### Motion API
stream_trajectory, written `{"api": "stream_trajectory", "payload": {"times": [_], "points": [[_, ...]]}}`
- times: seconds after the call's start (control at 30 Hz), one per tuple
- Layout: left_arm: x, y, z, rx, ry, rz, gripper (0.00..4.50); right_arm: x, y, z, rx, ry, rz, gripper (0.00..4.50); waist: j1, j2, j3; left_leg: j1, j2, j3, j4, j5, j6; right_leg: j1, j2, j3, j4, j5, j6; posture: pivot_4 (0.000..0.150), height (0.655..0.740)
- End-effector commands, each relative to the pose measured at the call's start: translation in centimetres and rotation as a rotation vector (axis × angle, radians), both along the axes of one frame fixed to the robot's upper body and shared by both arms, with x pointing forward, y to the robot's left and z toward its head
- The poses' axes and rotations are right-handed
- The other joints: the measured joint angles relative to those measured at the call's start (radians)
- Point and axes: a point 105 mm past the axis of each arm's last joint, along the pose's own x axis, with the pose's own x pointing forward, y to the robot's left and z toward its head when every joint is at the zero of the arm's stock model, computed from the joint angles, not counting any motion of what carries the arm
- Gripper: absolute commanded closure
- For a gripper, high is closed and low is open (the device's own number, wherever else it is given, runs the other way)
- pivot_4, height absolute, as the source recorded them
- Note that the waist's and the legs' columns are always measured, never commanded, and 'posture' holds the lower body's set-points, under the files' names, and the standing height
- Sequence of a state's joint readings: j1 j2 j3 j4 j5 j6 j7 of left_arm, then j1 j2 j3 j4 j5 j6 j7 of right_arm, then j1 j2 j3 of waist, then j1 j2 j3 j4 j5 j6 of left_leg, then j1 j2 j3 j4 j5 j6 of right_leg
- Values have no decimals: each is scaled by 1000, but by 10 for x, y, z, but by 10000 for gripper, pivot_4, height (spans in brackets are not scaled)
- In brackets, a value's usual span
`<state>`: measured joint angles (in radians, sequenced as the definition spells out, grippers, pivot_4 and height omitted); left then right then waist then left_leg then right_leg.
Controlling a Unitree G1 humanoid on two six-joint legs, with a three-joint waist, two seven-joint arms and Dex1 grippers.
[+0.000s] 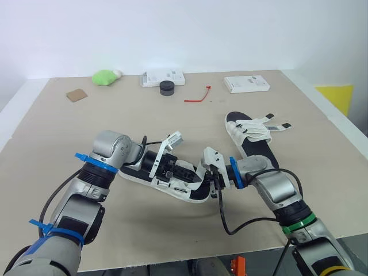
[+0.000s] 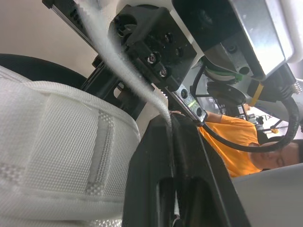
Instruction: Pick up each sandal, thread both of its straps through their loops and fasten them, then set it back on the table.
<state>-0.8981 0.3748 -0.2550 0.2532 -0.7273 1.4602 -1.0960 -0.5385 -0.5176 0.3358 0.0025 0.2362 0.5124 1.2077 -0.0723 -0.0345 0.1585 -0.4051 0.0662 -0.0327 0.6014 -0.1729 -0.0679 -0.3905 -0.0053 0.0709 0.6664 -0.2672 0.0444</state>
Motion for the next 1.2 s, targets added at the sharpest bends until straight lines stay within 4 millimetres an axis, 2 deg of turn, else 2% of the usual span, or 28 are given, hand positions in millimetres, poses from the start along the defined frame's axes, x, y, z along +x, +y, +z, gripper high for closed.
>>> {"api": "stream_trajectory", "payload": {"times": [0.03,0.27,0.33,0.43,0.5,0.6,0.73,0.83,0.97,1.2], "points": [[-6,0,-1,5,-41,-30,44458,-3,-3,-18,-41,59,-22,45000,0,0,0,0,0,0,0,0,0,0,0,0,0,0,0,1500,7400],[-8,14,7,-28,-178,-38,44458,-3,-4,-17,-41,62,-19,45000,-1,0,0,0,0,0,-1,0,0,-1,0,0,0,0,0,1500,7400],[2,16,14,-63,-227,27,44458,-3,-4,-16,-40,62,-16,45000,-1,0,0,0,0,0,-1,0,0,-1,0,0,0,0,0,1500,7400],[23,19,35,-187,-253,181,44458,-4,-4,-15,-37,63,-12,45000,0,0,1,-1,0,0,0,0,0,-1,0,0,0,0,0,1500,7400],[23,22,45,-248,-247,210,44458,-4,-4,-15,-38,63,-11,45000,0,0,1,-1,0,0,1,0,0,-1,0,0,0,0,0,1500,7400],[9,28,50,-312,-309,188,44458,-3,-4,-15,-37,64,-8,45000,-1,0,1,-1,0,0,0,0,0,-1,0,1,0,0,0,1500,7400],[-20,37,41,-343,-503,73,44458,-3,-3,-15,-37,63,-4,45000,-2,0,1,-1,0,1,-1,-1,-1,-1,0,1,0,-1,0,1500,7400],[-31,44,28,-336,-684,-8,44458,-3,-2,-15,-36,63,-1,45000,0,1,1,0,0,1,-1,0,-1,-1,0,1,0,-1,-1,1500,7400],[-33,43,21,-355,-962,-80,44458,-4,-2,-17,-38,66,4,45000,0,0,1,0,0,2,0,0,-2,-1,-1,2,0,-2,-4,1500,7400],[-41,43,9,-455,-1431,-247,44458,-5,-2,-18,-39,67,5,45000,0,1,1,0,0,3,0,-1,-1,-1,0,3,0,-1,-2,1500,7400]]}}
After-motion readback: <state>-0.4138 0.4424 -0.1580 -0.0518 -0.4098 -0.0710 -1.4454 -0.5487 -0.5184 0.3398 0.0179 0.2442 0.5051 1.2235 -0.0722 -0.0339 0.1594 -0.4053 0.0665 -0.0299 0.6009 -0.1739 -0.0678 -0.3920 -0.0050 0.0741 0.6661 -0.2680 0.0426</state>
